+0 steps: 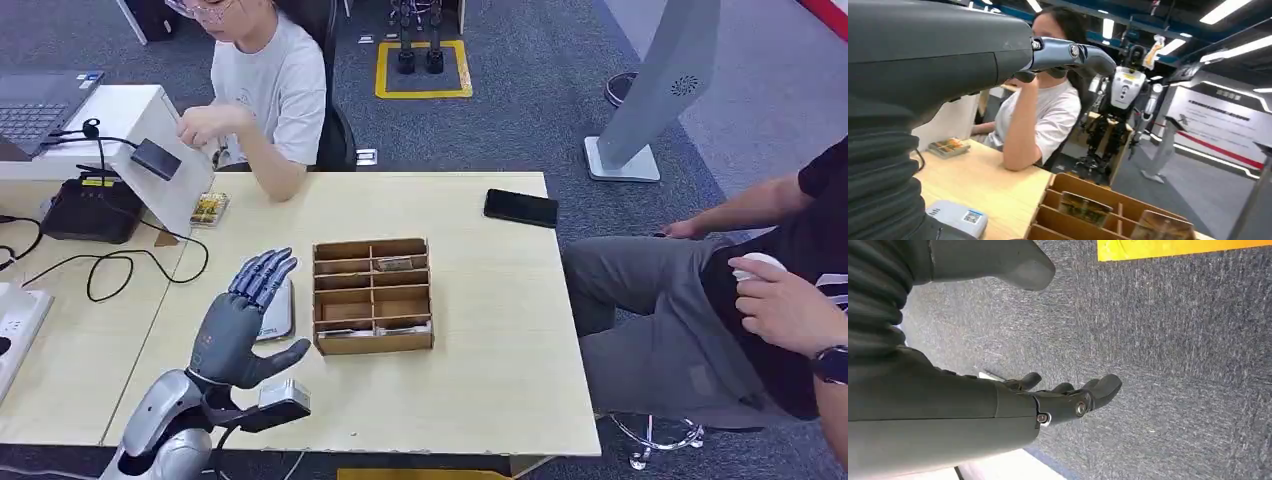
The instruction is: Pass the card to the sensor for recognition and then transmit it.
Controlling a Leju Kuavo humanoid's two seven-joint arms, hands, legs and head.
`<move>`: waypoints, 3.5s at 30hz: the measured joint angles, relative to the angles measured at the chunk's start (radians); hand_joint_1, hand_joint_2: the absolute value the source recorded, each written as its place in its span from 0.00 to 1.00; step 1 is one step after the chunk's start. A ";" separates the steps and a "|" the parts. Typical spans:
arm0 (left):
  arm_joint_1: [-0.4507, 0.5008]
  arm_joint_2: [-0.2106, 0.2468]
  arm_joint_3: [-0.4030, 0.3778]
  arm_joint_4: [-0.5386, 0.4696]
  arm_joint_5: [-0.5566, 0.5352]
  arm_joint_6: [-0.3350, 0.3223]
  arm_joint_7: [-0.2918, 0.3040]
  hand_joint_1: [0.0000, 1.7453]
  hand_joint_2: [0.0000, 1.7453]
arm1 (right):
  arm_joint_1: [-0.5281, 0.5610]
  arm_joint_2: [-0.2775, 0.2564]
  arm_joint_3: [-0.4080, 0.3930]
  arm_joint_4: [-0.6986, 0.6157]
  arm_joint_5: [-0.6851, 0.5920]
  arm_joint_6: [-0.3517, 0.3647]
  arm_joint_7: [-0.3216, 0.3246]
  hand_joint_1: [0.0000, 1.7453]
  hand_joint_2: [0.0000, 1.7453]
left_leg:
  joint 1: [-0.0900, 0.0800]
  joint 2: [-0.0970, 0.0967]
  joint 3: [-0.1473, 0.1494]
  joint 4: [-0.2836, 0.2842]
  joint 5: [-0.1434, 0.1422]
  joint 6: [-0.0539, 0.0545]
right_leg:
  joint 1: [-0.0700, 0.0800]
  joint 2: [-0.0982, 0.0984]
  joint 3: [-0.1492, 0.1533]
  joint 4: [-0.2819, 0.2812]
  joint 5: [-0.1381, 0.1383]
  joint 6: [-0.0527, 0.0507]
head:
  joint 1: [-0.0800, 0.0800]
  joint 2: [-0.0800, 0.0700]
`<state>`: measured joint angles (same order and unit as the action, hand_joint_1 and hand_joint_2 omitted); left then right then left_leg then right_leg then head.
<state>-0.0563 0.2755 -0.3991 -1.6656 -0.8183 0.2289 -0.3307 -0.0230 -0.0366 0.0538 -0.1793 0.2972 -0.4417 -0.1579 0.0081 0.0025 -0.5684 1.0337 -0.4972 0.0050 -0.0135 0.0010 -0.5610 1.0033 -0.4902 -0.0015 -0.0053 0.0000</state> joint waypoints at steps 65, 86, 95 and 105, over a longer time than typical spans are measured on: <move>-0.058 -0.180 -0.122 0.353 -0.320 0.121 0.362 0.00 1.00 | 0.001 -0.001 -0.038 0.001 0.090 -0.001 0.031 0.00 1.00 | 0.000 -0.001 0.000 0.000 0.000 0.000 | 0.000 0.000 0.000 0.000 0.001 0.001 | 0.000 0.000; -0.053 -0.205 -0.121 0.353 -0.257 0.106 0.311 0.00 1.00 | 0.001 0.002 -0.038 0.001 0.104 0.000 0.032 0.00 1.00 | 0.000 -0.001 0.000 0.000 0.000 0.000 | 0.000 0.000 0.000 0.000 0.001 0.001 | 0.000 0.000; -0.054 -0.205 -0.121 0.364 -0.254 0.109 0.320 0.00 1.00 | 0.000 0.003 -0.038 0.001 0.110 0.000 0.032 0.00 1.00 | 0.000 -0.001 0.000 0.000 0.000 0.000 | 0.000 0.000 0.000 0.000 0.001 0.001 | 0.000 0.000; -0.054 -0.209 -0.121 0.385 -0.241 0.107 0.318 1.00 1.00 | 0.000 0.003 -0.038 0.001 0.111 0.000 0.033 0.00 1.00 | 0.000 -0.001 0.000 0.000 0.000 0.000 | 0.000 0.000 0.000 0.000 0.001 0.001 | 0.000 0.000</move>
<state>-0.1103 0.0664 -0.5196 -1.2810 -1.0594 0.3361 -0.0130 -0.0228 -0.0340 0.0156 -0.1785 0.4086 -0.4414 -0.1251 0.0077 0.0020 -0.5686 1.0341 -0.4971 0.0051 -0.0138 0.0007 -0.5611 1.0032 -0.4894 -0.0010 -0.0053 0.0000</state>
